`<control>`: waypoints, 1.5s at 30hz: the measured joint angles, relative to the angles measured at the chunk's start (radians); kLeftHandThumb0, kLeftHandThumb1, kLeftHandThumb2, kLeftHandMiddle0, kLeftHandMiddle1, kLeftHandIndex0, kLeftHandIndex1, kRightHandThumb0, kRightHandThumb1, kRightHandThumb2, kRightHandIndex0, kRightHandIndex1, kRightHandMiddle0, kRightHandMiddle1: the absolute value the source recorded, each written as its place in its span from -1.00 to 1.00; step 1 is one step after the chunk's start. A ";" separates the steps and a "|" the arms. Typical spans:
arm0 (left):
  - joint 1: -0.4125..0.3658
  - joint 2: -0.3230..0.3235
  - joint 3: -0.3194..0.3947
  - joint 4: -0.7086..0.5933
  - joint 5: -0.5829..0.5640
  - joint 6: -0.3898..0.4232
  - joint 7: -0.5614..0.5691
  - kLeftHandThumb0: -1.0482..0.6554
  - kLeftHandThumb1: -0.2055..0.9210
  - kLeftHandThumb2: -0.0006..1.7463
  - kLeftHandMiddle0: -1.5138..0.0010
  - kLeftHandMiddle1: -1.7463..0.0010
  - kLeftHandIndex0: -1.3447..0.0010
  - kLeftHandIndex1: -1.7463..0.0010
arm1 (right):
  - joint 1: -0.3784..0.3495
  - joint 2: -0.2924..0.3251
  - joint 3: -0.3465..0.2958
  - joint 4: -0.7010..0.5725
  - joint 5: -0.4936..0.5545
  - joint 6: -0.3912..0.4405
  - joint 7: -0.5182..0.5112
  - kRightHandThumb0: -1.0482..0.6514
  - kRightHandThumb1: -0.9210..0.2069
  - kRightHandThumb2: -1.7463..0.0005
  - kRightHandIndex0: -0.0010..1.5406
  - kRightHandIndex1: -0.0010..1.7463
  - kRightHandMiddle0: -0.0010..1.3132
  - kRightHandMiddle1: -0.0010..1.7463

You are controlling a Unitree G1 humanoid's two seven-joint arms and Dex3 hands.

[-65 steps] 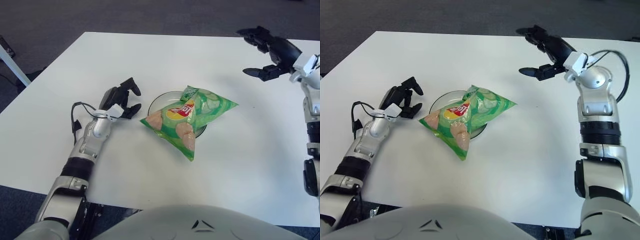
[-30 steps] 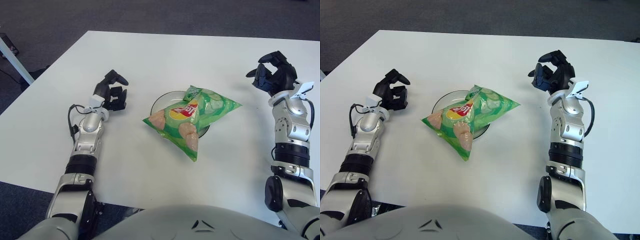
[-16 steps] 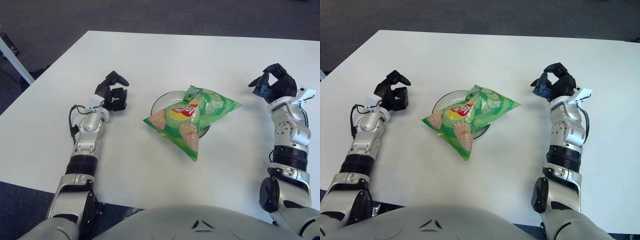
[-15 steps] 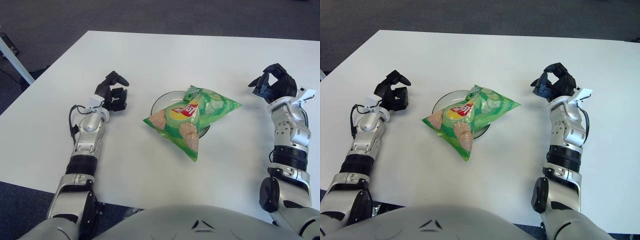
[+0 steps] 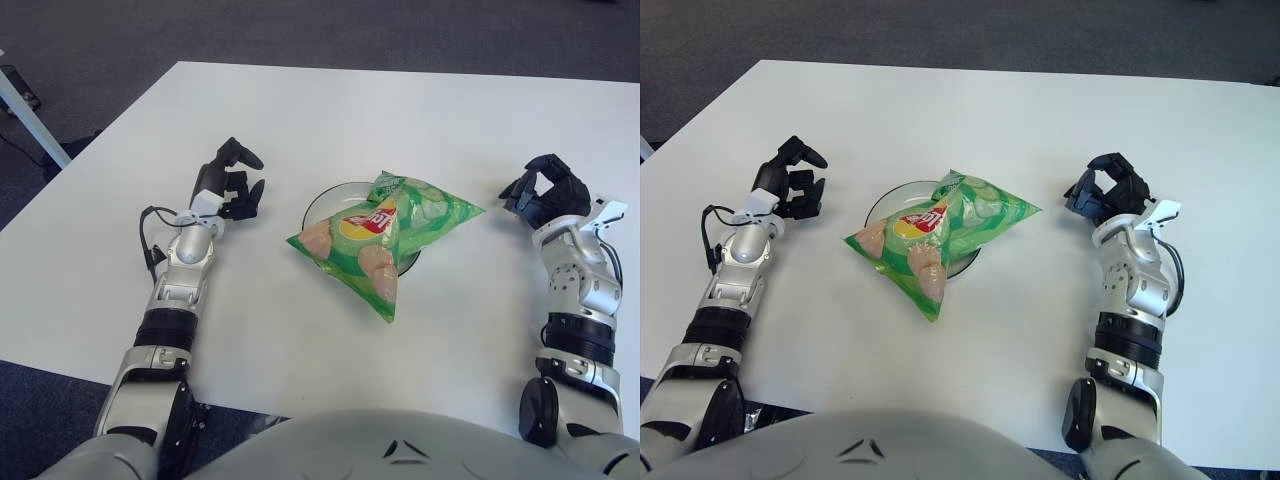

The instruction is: Put the snack into the plate.

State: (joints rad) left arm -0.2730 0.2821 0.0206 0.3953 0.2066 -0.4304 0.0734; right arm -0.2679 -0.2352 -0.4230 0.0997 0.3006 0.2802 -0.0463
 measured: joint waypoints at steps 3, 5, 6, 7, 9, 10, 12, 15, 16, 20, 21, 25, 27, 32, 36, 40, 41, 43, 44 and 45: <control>0.003 0.009 -0.015 -0.008 0.045 0.015 0.017 -0.20 0.84 -0.38 -0.68 -1.00 0.50 -0.88 | 0.015 -0.011 0.034 -0.001 -0.066 -0.027 -0.019 0.23 0.53 -0.83 0.09 0.92 -0.14 1.00; 0.005 0.014 -0.024 -0.013 0.065 0.025 0.017 -0.33 0.40 -0.10 -0.69 -1.00 0.74 -0.70 | 0.027 -0.023 0.064 -0.001 -0.131 -0.057 -0.035 0.23 0.60 -0.90 0.12 0.96 -0.11 1.00; 0.003 0.015 -0.027 -0.018 0.076 0.028 0.018 -0.38 0.26 -0.01 -0.70 -1.00 0.81 -0.65 | 0.035 -0.034 0.083 0.002 -0.177 -0.080 -0.046 0.23 0.48 -0.81 -0.01 0.98 -0.12 1.00; 0.003 0.017 -0.029 -0.021 0.081 0.029 0.019 -0.41 0.17 0.05 -0.71 -1.00 0.86 -0.62 | 0.044 -0.047 0.104 0.006 -0.219 -0.105 -0.056 0.23 0.39 -0.75 -0.10 0.99 -0.13 1.00; 0.002 0.020 -0.033 -0.030 0.092 0.029 0.024 -0.44 0.08 0.10 -0.72 -1.00 0.92 -0.57 | 0.061 -0.076 0.143 0.020 -0.306 -0.163 -0.077 0.23 0.25 -0.65 -0.21 0.99 -0.18 1.00; 0.002 0.022 -0.036 -0.035 0.099 0.029 0.027 -0.45 0.05 0.12 -0.73 -1.00 0.95 -0.54 | 0.067 -0.091 0.160 0.026 -0.348 -0.187 -0.090 0.23 0.15 -0.57 -0.28 1.00 -0.24 1.00; 0.002 0.027 -0.044 -0.038 0.123 0.029 0.034 -0.42 0.00 0.16 -0.73 -1.00 0.97 -0.46 | 0.080 -0.127 0.198 0.040 -0.435 -0.231 -0.117 0.23 -0.05 -0.42 -0.40 1.00 -0.35 1.00; 0.003 0.036 -0.059 -0.040 0.163 0.030 0.050 -0.29 -0.07 0.26 -0.71 -1.00 0.99 -0.32 | 0.103 -0.187 0.255 0.059 -0.559 -0.288 -0.154 0.23 -0.46 -0.10 -0.61 1.00 -0.59 1.00; 0.003 0.040 -0.064 -0.040 0.177 0.032 0.057 -0.26 -0.07 0.29 -0.69 -1.00 0.99 -0.29 | 0.111 -0.204 0.272 0.064 -0.598 -0.306 -0.166 0.34 -0.36 -0.18 -0.53 1.00 -0.67 0.87; 0.010 0.063 -0.096 -0.039 0.245 0.040 0.088 -0.09 -0.07 0.41 -0.61 -1.00 1.00 -0.05 | 0.142 -0.277 0.346 0.097 -0.758 -0.376 -0.229 0.75 0.22 -0.63 -0.13 1.00 -0.93 0.25; 0.011 0.069 -0.103 -0.039 0.259 0.046 0.093 -0.08 -0.07 0.43 -0.61 -1.00 1.00 -0.02 | 0.145 -0.291 0.363 0.106 -0.795 -0.389 -0.248 0.78 0.25 -0.65 -0.11 1.00 -0.94 0.19; 0.011 0.087 -0.125 -0.039 0.306 0.064 0.115 0.00 -0.04 0.48 -0.56 -1.00 1.00 0.15 | 0.138 -0.333 0.413 0.157 -0.893 -0.427 -0.329 0.84 0.35 -0.72 -0.05 1.00 -0.99 -0.05; 0.010 0.095 -0.135 -0.039 0.326 0.069 0.125 0.02 -0.04 0.50 -0.55 -1.00 1.00 0.22 | 0.121 -0.350 0.431 0.199 -0.923 -0.451 -0.367 0.85 0.35 -0.73 -0.05 1.00 -0.99 -0.12; 0.010 0.115 -0.166 -0.035 0.384 0.087 0.160 0.06 -0.02 0.53 -0.50 -1.00 1.00 0.42 | 0.082 -0.398 0.474 0.306 -0.989 -0.480 -0.454 0.85 0.32 -0.71 -0.06 1.00 -1.00 -0.33; 0.007 0.134 -0.188 -0.031 0.423 0.113 0.183 0.07 -0.02 0.53 -0.45 -1.00 1.00 0.54 | 0.057 -0.428 0.513 0.343 -1.040 -0.474 -0.493 0.84 0.31 -0.70 -0.07 1.00 -1.00 -0.43; 0.003 0.148 -0.208 -0.033 0.447 0.147 0.196 0.08 -0.02 0.53 -0.43 -1.00 1.00 0.59 | 0.045 -0.446 0.542 0.351 -1.069 -0.459 -0.500 0.84 0.31 -0.69 -0.07 1.00 -1.00 -0.41; 0.002 0.152 -0.213 -0.034 0.453 0.157 0.197 0.08 -0.02 0.53 -0.42 -1.00 1.00 0.60 | 0.044 -0.449 0.547 0.351 -1.073 -0.455 -0.500 0.84 0.31 -0.69 -0.07 1.00 -1.00 -0.38; 0.002 0.159 -0.223 -0.042 0.473 0.177 0.198 0.08 -0.01 0.52 -0.43 -1.00 1.00 0.60 | 0.043 -0.455 0.558 0.349 -1.083 -0.447 -0.501 0.84 0.31 -0.69 -0.07 1.00 -1.00 -0.37; 0.002 0.162 -0.228 -0.044 0.476 0.184 0.198 0.08 -0.01 0.52 -0.43 -1.00 1.00 0.60 | 0.043 -0.457 0.562 0.347 -1.087 -0.444 -0.502 0.84 0.31 -0.69 -0.07 1.00 -1.00 -0.36; 0.002 0.164 -0.232 -0.047 0.477 0.190 0.198 0.08 -0.01 0.52 -0.44 -1.00 1.00 0.58 | 0.043 -0.459 0.566 0.346 -1.092 -0.441 -0.503 0.84 0.32 -0.70 -0.07 1.00 -1.00 -0.33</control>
State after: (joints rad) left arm -0.2710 0.4463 -0.2112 0.3487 0.6840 -0.2407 0.2717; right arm -0.2244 -0.6947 0.1434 0.4454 -0.7915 -0.1607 -0.5493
